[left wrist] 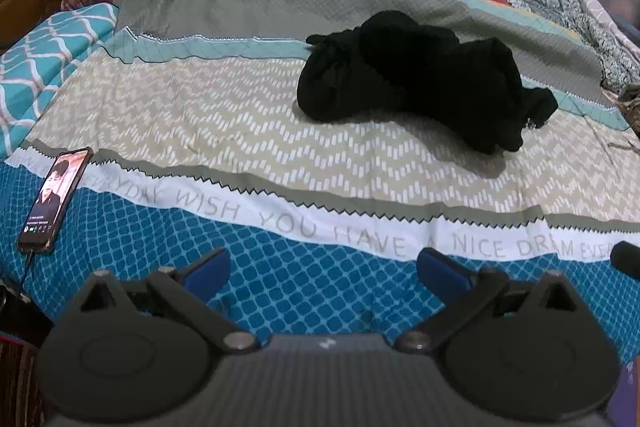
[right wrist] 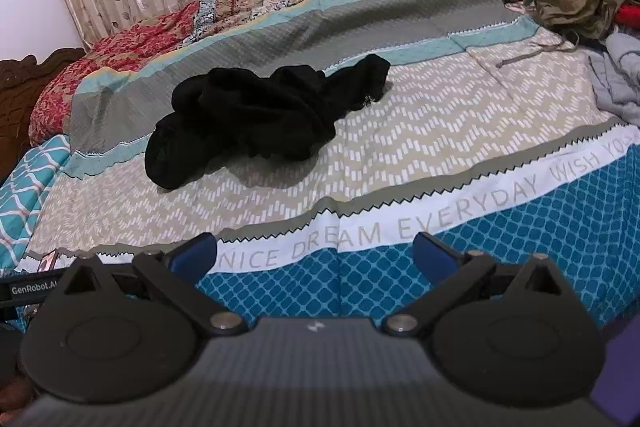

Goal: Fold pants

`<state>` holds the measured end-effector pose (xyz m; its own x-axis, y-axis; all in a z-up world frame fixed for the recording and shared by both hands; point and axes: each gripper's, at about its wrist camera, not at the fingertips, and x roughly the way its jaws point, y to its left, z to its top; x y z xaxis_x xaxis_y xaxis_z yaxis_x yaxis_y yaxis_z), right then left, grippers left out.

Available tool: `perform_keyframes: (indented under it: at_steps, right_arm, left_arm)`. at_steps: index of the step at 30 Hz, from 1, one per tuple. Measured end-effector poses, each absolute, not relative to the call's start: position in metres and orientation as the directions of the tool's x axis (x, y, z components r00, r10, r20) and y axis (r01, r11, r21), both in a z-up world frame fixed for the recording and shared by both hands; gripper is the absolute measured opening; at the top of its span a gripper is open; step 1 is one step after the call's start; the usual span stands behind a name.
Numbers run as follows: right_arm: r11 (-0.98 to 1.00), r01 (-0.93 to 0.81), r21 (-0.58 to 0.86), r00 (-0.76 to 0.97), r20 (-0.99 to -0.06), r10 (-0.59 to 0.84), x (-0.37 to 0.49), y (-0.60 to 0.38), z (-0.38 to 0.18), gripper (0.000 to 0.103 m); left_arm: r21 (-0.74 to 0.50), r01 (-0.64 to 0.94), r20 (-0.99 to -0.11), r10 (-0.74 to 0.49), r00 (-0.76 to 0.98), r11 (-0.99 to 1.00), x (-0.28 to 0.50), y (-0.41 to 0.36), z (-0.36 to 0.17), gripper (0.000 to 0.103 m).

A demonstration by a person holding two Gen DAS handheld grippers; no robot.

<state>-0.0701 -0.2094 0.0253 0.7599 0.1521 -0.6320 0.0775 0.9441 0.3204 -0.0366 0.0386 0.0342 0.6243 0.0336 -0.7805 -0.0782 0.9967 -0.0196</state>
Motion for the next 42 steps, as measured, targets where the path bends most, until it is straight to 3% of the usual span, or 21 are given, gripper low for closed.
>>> perform_keyframes:
  at_steps: [23,36,42]
  right_arm:
    - [0.936,0.084,0.340,0.752,-0.639,0.165,-0.069,-0.211,0.018,0.103]
    - [0.950,0.054,0.308,0.753,-0.637,0.164,-0.063,-0.206,0.014,0.082]
    - [0.970,0.002,0.243,0.768,-0.622,0.154,-0.053,-0.205,0.013,0.071]
  left_arm:
    - [0.002,-0.029,-0.818,0.018,0.575,1.000,-0.034,0.029,0.028,0.103]
    - [-0.054,0.080,-0.787,-0.092,0.610,0.995,-0.037,0.018,0.033,0.103]
    - [-0.083,0.042,-0.750,-0.090,0.655,0.996,-0.030,0.036,0.039,0.103]
